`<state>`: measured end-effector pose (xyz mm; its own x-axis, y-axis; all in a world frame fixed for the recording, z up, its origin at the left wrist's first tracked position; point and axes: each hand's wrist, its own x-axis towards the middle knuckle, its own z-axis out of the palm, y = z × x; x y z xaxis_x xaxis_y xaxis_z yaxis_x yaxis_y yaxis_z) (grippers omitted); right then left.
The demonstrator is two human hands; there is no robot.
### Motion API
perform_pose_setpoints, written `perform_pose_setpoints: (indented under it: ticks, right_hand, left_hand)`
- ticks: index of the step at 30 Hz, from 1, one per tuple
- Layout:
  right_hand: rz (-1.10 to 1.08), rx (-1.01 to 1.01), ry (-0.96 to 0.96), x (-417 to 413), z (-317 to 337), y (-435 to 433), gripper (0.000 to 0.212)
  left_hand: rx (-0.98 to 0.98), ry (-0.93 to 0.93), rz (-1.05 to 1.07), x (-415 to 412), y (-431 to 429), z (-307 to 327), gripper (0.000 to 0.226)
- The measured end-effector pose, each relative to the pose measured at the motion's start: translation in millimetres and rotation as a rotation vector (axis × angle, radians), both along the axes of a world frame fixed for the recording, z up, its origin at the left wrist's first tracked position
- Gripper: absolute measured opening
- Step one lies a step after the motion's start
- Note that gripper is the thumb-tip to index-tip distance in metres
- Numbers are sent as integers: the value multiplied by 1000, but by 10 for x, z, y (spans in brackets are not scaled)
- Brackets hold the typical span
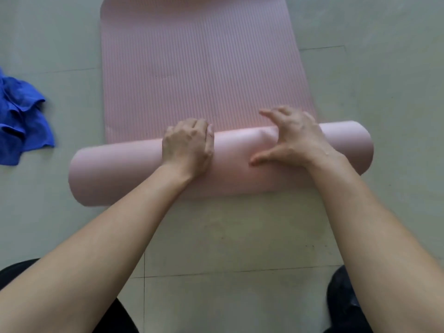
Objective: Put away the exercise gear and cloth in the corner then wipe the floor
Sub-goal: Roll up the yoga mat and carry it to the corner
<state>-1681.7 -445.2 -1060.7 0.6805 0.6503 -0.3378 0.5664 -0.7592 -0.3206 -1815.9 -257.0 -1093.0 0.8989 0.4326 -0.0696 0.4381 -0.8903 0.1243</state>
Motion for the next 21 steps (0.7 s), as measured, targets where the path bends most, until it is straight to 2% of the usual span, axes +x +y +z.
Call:
perform_pose_setpoints:
  ticks: [3,5,7,10,13,14,16,18,21]
  right_hand:
    - [-242,232,-239,34,-68,101,64]
    - [-219,166,-206,-50,-164,155,55]
    - [-127,47,-162,-198,-293,122,62]
    - [-55,10,-151,-252,-291,-15,87]
    - [65,-108,1,-217,-122,-127,125]
    - [106,-154,78,-226,-71,-137,132]
    - [147,-192,203,-263,-2,-113,130]
    - [158,-173,236,-265,10,-69,125]
    - [80,-71,169,-181,-33,8,118]
  left_hand:
    - [43,70,-18,-46,-36,-84,76]
    - [66,102,0,-15,-30,-133,78]
    - [116,122,-2,15,-31,-117,74]
    - [159,91,-40,97,-12,12,70]
    - [45,200,-55,182,68,70,67]
    - [-13,262,-47,178,91,29,71]
    - [-118,383,-30,99,95,-68,76]
    - [-159,387,6,2,82,-132,73]
    - [-65,154,56,-22,66,-93,52]
